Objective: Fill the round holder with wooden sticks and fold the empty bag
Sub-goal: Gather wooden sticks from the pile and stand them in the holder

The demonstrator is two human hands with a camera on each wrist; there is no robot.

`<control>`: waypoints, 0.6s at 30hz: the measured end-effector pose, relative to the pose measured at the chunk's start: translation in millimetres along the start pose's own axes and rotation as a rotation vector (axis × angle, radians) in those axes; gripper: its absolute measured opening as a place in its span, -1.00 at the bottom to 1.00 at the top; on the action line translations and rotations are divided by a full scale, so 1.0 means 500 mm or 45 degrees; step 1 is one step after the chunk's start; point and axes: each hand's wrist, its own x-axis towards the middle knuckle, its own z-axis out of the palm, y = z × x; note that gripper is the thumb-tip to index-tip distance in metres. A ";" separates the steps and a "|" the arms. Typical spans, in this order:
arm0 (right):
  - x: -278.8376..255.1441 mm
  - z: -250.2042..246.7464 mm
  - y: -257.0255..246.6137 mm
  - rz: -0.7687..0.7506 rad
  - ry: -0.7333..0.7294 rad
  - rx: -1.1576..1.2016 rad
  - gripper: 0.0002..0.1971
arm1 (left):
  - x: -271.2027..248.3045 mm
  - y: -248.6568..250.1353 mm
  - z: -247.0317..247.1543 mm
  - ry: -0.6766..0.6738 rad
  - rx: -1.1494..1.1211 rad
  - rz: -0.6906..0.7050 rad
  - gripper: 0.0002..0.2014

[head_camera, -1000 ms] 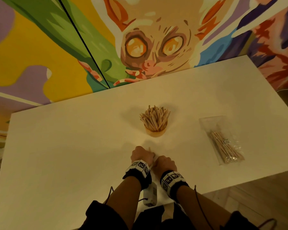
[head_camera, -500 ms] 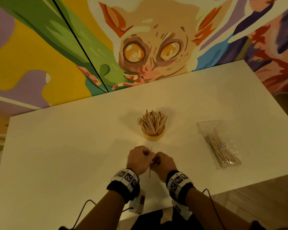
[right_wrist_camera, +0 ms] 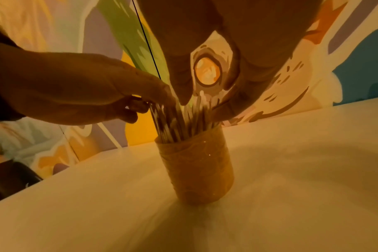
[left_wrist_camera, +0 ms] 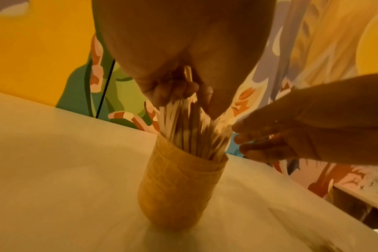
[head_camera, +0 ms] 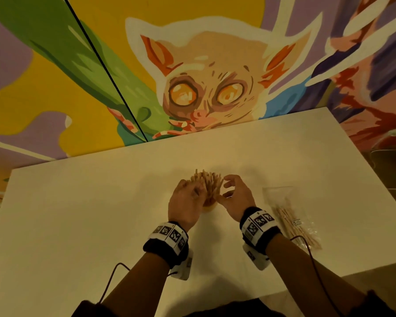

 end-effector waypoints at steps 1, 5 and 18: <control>0.012 0.003 0.004 0.005 -0.035 -0.047 -0.38 | 0.001 0.001 0.007 -0.028 0.037 -0.050 -0.91; 0.056 0.010 0.016 0.055 -0.213 -0.146 -0.07 | 0.000 0.002 0.001 0.073 -0.112 -0.078 -0.66; 0.132 -0.001 -0.025 -0.128 -0.415 -0.337 -0.49 | 0.076 -0.083 -0.009 -0.282 -0.202 -0.337 -0.68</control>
